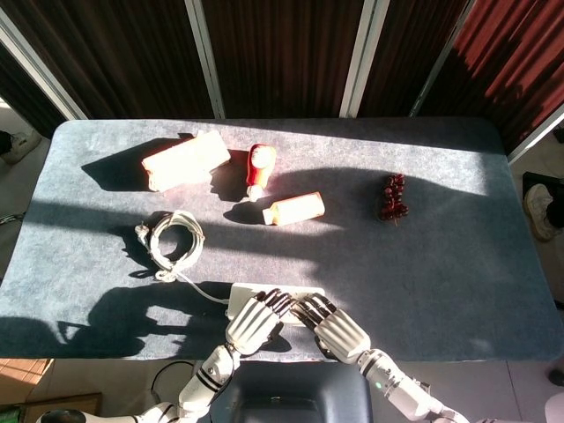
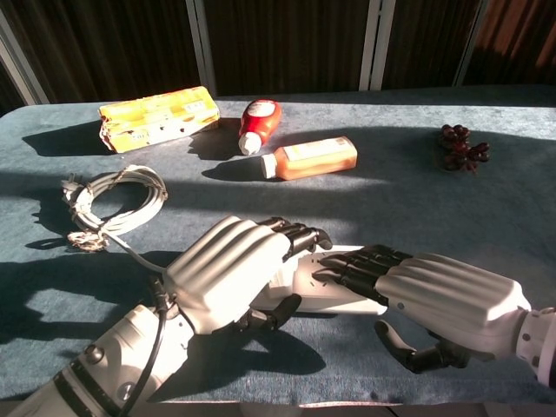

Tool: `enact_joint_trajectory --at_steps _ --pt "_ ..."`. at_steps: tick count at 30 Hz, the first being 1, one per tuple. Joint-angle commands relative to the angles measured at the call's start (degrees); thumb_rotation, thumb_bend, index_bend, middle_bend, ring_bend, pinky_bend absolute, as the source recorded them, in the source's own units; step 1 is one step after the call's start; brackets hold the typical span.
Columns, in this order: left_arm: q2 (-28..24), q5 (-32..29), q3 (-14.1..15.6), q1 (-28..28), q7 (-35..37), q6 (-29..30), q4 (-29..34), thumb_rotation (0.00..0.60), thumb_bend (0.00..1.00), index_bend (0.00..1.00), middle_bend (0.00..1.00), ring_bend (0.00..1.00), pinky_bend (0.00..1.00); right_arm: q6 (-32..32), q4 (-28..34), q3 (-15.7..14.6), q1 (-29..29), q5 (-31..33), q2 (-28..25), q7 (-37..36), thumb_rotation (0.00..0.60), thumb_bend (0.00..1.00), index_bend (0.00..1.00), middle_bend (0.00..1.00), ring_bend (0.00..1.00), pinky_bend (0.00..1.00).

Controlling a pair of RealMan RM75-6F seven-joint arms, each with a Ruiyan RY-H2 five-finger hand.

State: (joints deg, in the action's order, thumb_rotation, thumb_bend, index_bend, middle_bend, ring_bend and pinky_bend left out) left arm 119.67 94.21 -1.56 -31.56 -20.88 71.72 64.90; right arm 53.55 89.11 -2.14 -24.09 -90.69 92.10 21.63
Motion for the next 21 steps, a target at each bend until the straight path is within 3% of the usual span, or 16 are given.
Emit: enact_joint_trajectory --at_steps 1,21 --pt "-0.1 0.1 -0.1 0.0 -0.1 0.2 0.2 0.600 0.56 0.26 0.33 0.33 0.47 -0.2 0.2 -0.3 -0.1 0.9 0.1 1.1 0.600 0.83 0.03 0.04 0.00 0.01" --pt "-2.2 1.3 -1.3 -0.8 -1.2 2.1 3.7 0.600 0.57 0.28 0.34 0.34 0.47 0.8 2.2 -1.2 -0.9 4.3 -0.1 4.7 0.600 0.83 0.02 0.04 0.00 0.01"
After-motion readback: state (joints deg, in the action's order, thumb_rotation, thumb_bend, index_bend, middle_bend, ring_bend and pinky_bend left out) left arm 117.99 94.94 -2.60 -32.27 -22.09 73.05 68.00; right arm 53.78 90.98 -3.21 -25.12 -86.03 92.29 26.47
